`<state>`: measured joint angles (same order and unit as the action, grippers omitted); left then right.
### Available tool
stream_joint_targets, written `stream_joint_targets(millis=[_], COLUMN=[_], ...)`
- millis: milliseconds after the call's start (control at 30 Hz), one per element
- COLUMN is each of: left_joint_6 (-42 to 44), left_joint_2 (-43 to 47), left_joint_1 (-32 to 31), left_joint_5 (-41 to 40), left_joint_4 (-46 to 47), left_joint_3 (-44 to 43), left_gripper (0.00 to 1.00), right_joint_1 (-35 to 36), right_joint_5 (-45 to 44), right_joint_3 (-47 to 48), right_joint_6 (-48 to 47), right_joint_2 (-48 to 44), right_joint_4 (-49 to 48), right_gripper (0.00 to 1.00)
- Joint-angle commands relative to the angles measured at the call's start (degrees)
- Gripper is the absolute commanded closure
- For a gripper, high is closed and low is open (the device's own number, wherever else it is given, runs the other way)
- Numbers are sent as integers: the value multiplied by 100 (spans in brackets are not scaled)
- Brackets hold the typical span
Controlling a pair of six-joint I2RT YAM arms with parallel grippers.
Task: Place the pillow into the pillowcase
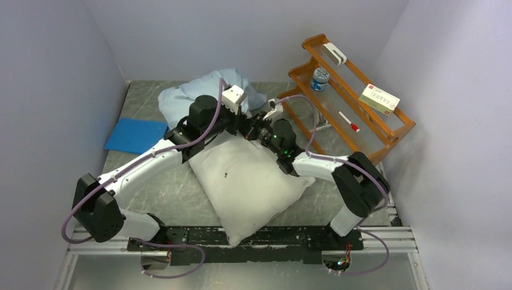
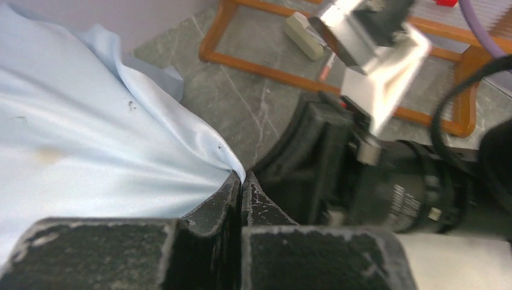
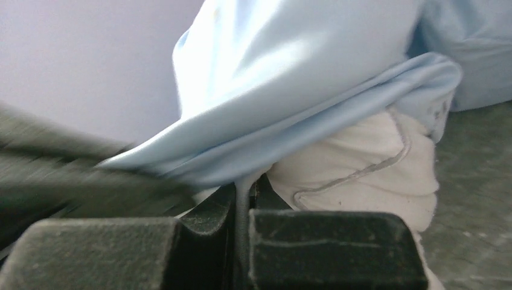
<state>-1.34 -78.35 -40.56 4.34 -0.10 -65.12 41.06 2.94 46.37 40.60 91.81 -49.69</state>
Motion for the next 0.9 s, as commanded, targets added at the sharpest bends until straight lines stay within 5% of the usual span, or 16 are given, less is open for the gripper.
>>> stream_joint_targets(millis=[0, 100, 167, 200, 300, 533, 867], left_joint_6=[-450, -443, -386, -356, -417, -1080, -2176], left_joint_2=[-20, 21, -2, -47, -182, 378, 1130], left_joint_1=[-291, -270, -202, -143, 222, 1820, 3716], left_joint_5=[1201, 472, -24, -278, -799, -1087, -198], left_joint_4=[233, 23, -369, -587, -1378, -1780, -1482], left_joint_3=[219, 126, -92, -301, -965, -845, 584], left_gripper=[95, 94, 73, 58, 45, 29, 27], right_joint_1=[-316, -391, -419, -415, -397, -35, 1457], right_joint_5=[-681, -609, -389, -329, -96, -969, -2141], right_joint_3=[397, 568, 688, 765, 992, 2091, 3397], right_joint_6=[481, 298, 99, -47, -599, -1812, -2635], right_joint_2=[475, 525, 453, 373, 9, -708, 52], right_joint_4=[-491, -29, 462, 843, 2140, 5101, 6740], right_gripper=[100, 100, 99, 88, 46, 3, 0])
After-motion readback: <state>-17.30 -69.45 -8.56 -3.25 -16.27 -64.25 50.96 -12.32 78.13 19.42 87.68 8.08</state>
